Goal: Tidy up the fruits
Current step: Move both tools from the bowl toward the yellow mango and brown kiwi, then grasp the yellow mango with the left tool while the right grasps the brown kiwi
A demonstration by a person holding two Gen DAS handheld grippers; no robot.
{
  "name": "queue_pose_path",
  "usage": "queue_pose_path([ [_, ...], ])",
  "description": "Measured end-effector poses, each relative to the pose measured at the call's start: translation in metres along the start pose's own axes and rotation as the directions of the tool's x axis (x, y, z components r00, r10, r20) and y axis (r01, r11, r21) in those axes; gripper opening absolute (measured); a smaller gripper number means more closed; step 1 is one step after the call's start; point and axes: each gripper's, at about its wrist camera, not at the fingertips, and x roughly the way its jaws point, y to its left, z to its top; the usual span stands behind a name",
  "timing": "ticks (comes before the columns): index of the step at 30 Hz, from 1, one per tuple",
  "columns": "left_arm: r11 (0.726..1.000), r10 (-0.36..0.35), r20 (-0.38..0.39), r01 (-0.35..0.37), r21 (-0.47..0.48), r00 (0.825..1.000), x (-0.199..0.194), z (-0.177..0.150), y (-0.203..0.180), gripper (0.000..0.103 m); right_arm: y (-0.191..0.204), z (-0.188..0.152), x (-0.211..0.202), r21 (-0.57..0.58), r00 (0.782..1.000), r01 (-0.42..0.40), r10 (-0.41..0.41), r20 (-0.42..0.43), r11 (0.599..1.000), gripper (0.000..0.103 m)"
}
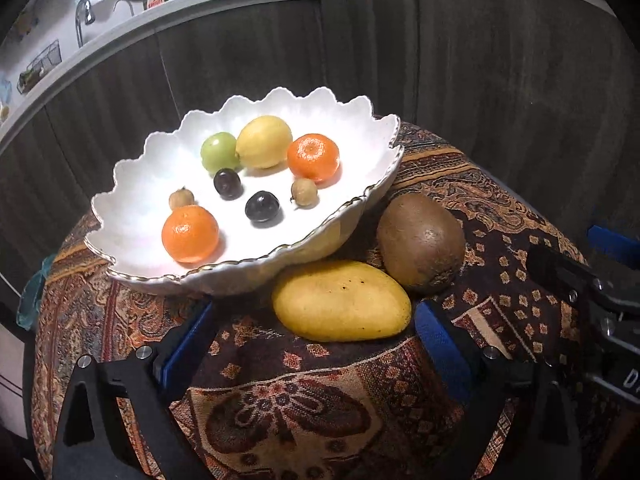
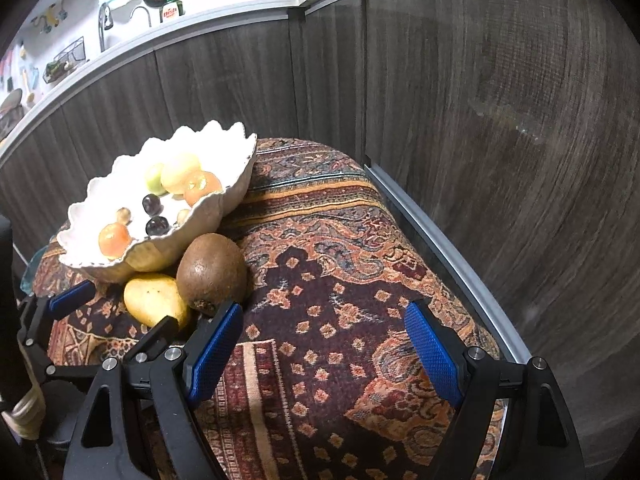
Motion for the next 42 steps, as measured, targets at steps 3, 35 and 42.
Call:
queue_pose_path([
  [3,1.000,-0.011,-0.013,0.011,-0.006,1.000,0.006,0.000,-0.002,0.098,0.003,0.000,0.001,-0.009,1.000,0.002,-0.002,-0.002,1.000,0.084],
  [35,0.999,-0.023,-0.101,0.019,-0.036,0.995,0.022,-0.013,0.000,0.076,-0.001,0.006,0.021,-0.029,1.000,0.008,-0.009,-0.022,1.000,0.084],
  [42,0.995,0.001,-0.088,-0.010,-0.100,0.996,0.011,-0.023,0.018,0.076,0.013,0.010,0.024,-0.063,1.000,-0.014,0.013,-0.022,0.998,0.084],
])
